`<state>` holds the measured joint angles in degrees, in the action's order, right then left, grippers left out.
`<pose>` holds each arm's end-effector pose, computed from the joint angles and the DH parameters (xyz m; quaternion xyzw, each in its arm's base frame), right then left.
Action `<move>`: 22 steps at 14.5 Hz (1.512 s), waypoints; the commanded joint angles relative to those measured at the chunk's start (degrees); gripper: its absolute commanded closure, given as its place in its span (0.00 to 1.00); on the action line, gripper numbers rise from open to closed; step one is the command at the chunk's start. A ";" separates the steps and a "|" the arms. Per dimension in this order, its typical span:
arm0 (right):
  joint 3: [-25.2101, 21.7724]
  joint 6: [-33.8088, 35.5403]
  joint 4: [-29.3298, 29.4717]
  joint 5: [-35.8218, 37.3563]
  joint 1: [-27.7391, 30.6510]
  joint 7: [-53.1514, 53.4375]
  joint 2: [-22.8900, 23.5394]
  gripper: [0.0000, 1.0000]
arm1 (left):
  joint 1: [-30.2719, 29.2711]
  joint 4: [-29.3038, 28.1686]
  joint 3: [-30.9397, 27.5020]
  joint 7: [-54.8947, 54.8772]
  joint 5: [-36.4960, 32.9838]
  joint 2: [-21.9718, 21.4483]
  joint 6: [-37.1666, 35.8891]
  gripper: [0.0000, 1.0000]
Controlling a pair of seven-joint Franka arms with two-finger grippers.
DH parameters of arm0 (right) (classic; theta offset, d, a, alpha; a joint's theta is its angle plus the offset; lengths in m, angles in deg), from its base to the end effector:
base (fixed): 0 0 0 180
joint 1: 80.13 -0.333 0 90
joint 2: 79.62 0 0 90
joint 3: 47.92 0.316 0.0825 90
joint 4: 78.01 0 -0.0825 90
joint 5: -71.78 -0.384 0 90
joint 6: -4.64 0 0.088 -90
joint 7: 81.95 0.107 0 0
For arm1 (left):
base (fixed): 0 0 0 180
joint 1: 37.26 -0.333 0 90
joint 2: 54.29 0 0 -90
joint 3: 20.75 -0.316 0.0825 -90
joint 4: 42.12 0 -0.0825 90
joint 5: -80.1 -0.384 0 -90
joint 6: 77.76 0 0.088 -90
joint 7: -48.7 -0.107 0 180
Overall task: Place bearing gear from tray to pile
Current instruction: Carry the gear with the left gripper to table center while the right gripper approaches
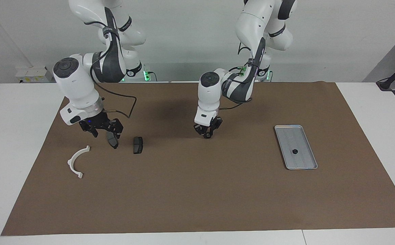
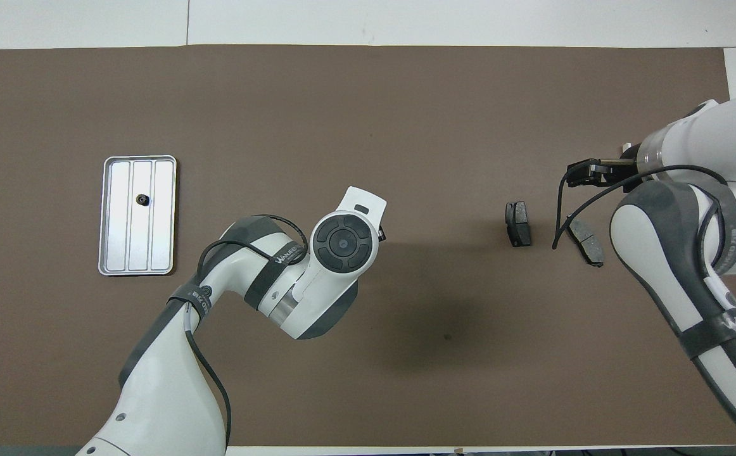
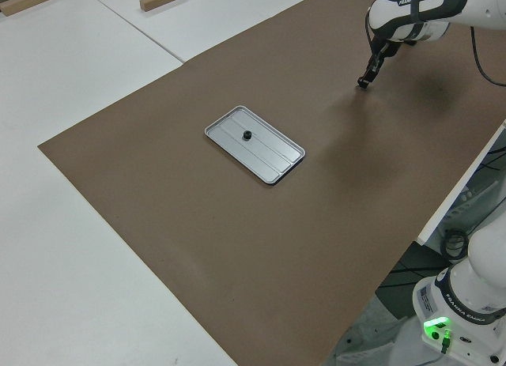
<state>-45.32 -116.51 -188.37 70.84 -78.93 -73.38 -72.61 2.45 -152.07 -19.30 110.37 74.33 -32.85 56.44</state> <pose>0.5941 0.0145 0.4324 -0.9972 0.0668 -0.0320 0.0128 0.4745 -0.4116 0.3025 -0.9886 -0.1451 -0.0407 0.0009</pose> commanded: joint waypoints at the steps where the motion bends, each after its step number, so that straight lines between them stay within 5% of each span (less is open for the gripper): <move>1: 0.65 -0.66 -0.29 0.67 0.12 1.81 -0.33 0.00 | 1.07 -1.32 -1.01 1.52 -1.97 0.01 2.03 0.99; 3: 0.65 -0.66 -0.29 0.67 0.11 1.72 -0.33 0.00 | 0.99 -1.40 -1.01 1.52 -2.06 0.01 2.38 0.95; 4: 0.65 -0.58 -0.29 0.67 0.11 1.72 -0.33 0.00 | 0.99 -1.40 -1.01 1.52 -2.06 0.01 2.38 0.84; 7: 0.65 -0.58 -0.29 0.67 0.03 2.07 -0.33 0.00 | 0.99 -1.93 -1.01 1.52 -2.93 -0.08 3.26 0.29; 8: 0.65 -0.58 -0.29 0.67 0.03 2.07 -0.33 0.00 | 0.99 -1.93 -1.01 1.43 -3.11 -0.08 3.26 0.21; 14: 0.74 -0.14 -0.29 0.67 -2.16 5.74 -0.42 0.00 | -2.94 -0.26 -2.15 -1.71 -8.11 -0.69 2.12 0.17; 17: 0.74 0.13 -0.21 0.67 -6.29 13.82 -0.51 0.00 | -12.43 0.70 -1.62 -16.27 -7.42 -4.37 -1.47 0.17; 22: 0.74 -0.48 -0.20 0.76 -16.38 30.95 -0.24 0.00 | -25.19 6.58 -1.80 -43.96 3.29 -6.41 -10.78 0.18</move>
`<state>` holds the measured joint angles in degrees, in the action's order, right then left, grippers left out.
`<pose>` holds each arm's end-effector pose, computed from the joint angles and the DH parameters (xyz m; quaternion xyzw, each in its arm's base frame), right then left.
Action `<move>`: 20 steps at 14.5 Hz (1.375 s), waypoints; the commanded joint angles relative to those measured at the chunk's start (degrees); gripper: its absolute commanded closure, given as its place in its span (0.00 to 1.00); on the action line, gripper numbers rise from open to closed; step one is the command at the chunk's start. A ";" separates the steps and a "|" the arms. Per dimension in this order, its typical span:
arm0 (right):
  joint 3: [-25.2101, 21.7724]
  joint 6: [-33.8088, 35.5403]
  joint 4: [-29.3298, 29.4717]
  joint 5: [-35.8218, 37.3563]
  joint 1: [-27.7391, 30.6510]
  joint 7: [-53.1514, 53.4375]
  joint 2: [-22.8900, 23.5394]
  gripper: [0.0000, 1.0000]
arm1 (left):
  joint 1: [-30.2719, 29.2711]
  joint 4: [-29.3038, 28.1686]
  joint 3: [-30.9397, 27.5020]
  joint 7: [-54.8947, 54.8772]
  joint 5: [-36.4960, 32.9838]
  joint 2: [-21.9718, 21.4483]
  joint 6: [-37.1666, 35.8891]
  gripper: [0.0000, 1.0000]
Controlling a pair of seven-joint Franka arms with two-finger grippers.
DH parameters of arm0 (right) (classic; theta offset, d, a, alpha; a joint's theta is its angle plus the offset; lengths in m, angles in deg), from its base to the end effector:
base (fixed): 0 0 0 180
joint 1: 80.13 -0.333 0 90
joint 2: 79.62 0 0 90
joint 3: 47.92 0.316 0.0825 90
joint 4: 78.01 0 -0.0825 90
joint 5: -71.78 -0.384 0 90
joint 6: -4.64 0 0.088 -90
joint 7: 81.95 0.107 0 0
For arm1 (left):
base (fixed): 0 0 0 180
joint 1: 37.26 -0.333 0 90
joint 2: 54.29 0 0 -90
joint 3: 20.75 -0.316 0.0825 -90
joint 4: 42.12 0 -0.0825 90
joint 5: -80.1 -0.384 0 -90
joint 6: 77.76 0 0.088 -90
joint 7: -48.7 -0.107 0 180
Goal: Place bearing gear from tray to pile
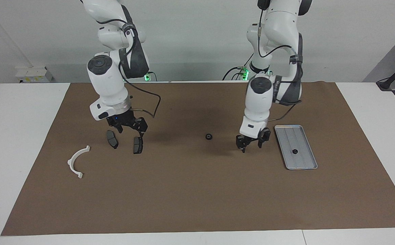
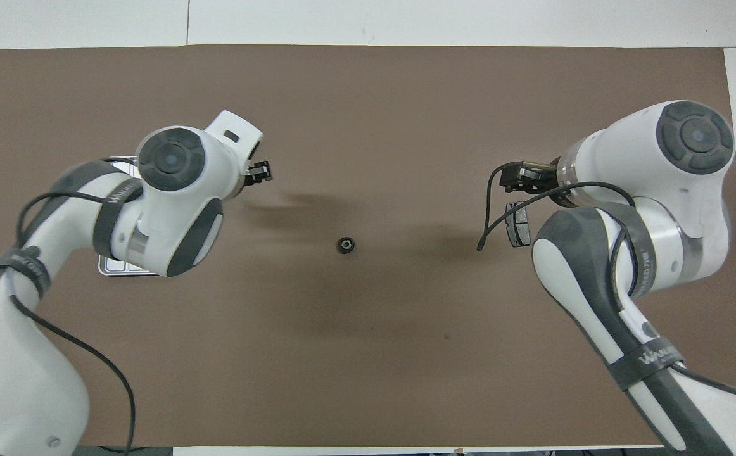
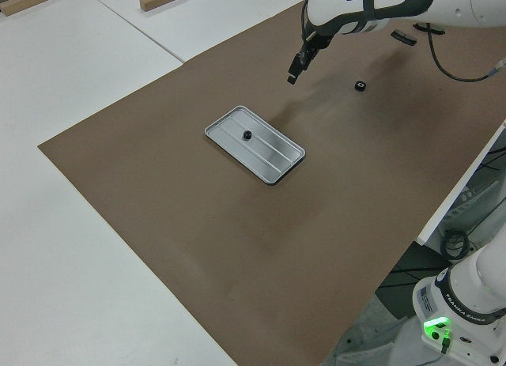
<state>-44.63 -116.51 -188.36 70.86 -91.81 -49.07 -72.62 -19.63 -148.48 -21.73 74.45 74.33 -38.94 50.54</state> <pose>0.5741 0.1533 0.4326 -0.9865 0.1598 -0.0261 0.0231 0.6071 -0.1792 0.3882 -0.9962 -0.0499 -0.0692 0.0198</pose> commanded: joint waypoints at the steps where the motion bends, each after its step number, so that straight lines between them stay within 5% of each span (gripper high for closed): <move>1: 0.05 -0.58 -0.14 0.74 -5.88 10.33 0.20 0.00 | -5.47 3.52 0.62 -12.00 4.61 -0.32 -6.21 0.18; 7: 0.05 -4.08 1.53 2.85 -16.79 27.04 5.02 0.00 | -15.68 1.77 0.71 -27.15 9.11 -1.02 -8.50 0.20; 13: 0.05 -4.62 5.66 3.29 -22.16 35.85 10.30 0.00 | -17.36 -0.69 0.54 -30.32 9.20 0.91 -2.28 0.20; 20: 0.05 -4.79 16.82 9.62 -26.56 44.64 23.57 0.00 | -17.63 -6.22 0.45 -31.20 9.20 1.88 6.78 0.20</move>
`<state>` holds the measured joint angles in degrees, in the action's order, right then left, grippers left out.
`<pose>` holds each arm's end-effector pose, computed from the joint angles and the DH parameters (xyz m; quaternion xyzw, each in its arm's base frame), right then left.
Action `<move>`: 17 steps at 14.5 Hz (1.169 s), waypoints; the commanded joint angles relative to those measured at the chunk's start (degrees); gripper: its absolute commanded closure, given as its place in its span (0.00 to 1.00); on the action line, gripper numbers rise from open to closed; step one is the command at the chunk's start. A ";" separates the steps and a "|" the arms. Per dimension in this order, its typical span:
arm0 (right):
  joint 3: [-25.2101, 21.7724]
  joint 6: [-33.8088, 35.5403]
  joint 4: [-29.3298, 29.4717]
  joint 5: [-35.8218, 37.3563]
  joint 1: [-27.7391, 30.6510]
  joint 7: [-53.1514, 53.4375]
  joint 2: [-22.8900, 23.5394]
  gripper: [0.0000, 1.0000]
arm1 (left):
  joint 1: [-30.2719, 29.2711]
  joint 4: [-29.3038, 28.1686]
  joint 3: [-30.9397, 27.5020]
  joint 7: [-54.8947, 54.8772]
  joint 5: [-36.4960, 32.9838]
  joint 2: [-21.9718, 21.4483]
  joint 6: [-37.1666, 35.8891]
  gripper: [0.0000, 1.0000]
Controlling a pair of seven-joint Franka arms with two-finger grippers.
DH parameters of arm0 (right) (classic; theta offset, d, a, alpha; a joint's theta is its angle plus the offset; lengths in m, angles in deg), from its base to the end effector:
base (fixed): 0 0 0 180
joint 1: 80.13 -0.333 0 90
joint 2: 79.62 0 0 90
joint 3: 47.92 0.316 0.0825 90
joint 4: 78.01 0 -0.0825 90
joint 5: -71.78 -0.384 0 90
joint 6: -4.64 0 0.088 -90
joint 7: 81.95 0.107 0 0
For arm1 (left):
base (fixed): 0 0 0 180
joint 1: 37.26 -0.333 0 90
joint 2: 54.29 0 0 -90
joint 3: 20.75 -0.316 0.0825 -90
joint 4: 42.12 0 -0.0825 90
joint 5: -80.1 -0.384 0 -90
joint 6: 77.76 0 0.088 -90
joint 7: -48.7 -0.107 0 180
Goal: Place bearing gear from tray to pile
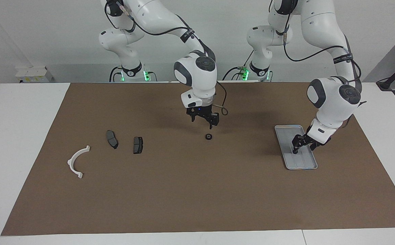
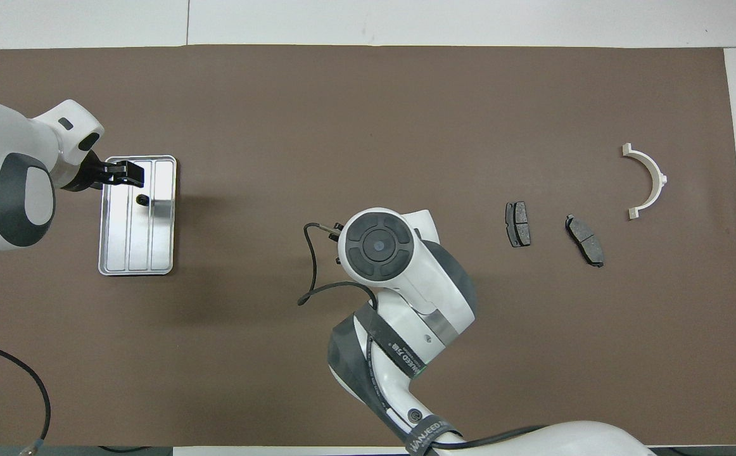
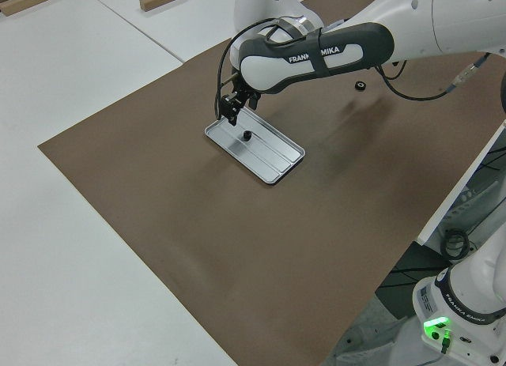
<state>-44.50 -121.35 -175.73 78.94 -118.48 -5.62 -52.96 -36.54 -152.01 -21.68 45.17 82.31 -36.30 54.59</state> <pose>0.5054 0.4401 0.3257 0.9633 -0.2655 0.0399 0.0068 0.6259 0.0010 0.3376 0.9990 -0.0170 0.0394 0.0110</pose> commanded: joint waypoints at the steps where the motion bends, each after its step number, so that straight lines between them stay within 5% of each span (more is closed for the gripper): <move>1: -0.08 -0.39 4.20 1.62 0.11 1.20 4.44 0.00 | -0.71 -3.40 0.40 -1.83 1.21 -0.85 3.09 0.20; 11: 0.10 -5.76 -0.28 1.62 0.91 0.23 4.45 0.00 | -0.01 -8.41 0.40 -1.65 1.21 -1.55 8.11 0.23; 15: 0.36 -5.32 -0.29 0.83 1.17 -0.47 4.44 0.03 | 0.08 -8.59 0.40 -1.21 1.21 -1.55 8.19 0.68; 17: 0.45 -4.97 -0.20 0.74 1.26 -0.47 4.44 0.16 | 0.08 -8.50 0.40 -1.13 1.21 -1.55 8.19 0.97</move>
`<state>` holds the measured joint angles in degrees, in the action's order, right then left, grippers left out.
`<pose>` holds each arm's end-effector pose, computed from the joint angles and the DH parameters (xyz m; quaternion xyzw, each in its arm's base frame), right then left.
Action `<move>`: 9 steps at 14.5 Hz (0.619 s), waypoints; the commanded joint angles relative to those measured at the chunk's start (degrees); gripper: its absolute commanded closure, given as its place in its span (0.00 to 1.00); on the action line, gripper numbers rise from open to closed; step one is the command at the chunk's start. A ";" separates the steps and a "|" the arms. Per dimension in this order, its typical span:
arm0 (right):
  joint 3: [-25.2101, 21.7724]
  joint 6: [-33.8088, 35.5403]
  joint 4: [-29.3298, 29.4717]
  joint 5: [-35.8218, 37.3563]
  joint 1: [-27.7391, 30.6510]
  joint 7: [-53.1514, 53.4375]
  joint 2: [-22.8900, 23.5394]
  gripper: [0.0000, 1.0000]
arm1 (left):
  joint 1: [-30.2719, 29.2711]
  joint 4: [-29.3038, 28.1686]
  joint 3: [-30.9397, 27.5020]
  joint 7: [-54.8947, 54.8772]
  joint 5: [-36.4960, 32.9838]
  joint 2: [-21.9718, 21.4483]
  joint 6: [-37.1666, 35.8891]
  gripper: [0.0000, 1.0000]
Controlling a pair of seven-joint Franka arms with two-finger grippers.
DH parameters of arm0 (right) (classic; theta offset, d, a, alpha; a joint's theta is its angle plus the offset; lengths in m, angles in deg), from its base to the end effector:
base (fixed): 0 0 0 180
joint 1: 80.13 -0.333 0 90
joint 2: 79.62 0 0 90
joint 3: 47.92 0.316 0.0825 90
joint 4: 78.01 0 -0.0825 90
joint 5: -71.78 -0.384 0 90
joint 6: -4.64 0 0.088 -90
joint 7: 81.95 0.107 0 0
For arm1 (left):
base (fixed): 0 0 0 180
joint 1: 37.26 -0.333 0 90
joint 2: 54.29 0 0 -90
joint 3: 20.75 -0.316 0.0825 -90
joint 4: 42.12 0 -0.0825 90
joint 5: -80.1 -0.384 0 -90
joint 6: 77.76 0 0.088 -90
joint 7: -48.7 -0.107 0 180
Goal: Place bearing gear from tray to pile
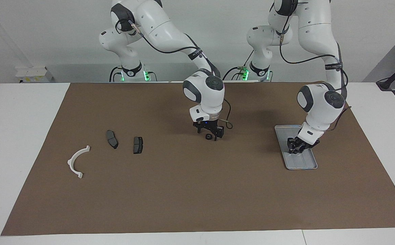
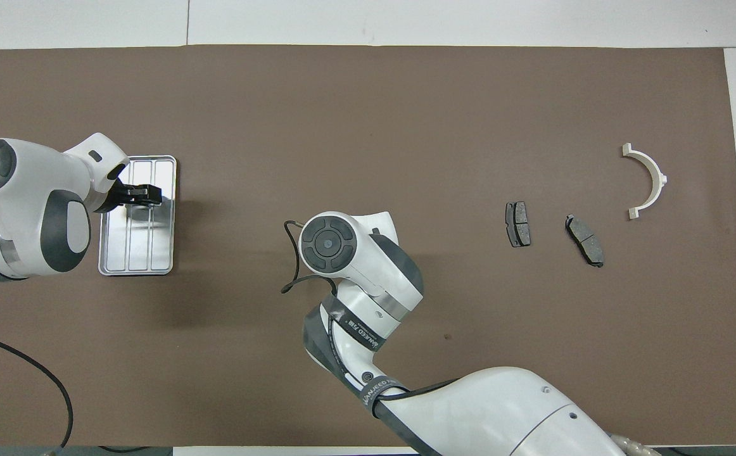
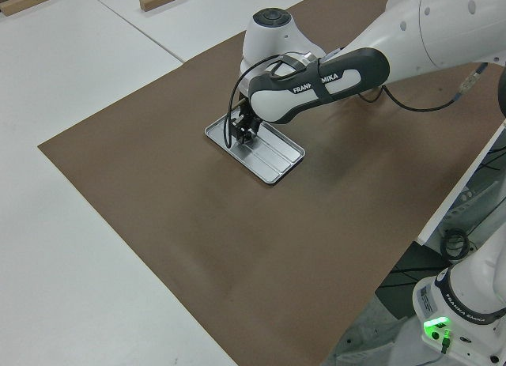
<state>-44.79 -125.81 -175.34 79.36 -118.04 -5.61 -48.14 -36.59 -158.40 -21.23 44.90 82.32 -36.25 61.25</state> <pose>0.5156 0.4394 0.2791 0.9630 -0.2666 0.0392 0.0062 0.6051 -0.0023 0.2992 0.9989 -0.0210 0.0413 0.0107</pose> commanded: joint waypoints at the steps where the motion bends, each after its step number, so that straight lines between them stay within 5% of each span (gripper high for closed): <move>1: 0.74 -0.34 -0.59 0.32 0.81 -0.40 -0.37 0.25 | 0.04 -1.76 -0.05 -0.85 1.21 -1.52 1.35 1.00; 4: 0.83 -0.33 -0.15 -1.34 0.73 -0.40 -0.37 0.51 | -0.14 0.60 -0.05 -1.20 1.12 -1.17 -0.66 1.00; 7: 0.83 -0.33 -0.15 -1.52 0.73 -0.40 -0.37 0.92 | -0.23 6.65 -0.05 -1.21 1.12 -1.52 -8.37 1.00; 9: 0.83 -0.25 -0.06 -1.52 0.81 -0.48 -0.37 1.00 | 0.21 10.00 0.30 0.11 1.12 -2.57 -13.13 1.00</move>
<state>-44.68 -125.72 -175.16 78.79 -118.03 -5.61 -48.83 -36.60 -151.69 -21.17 44.91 82.35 -37.17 53.57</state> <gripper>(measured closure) 0.652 0.767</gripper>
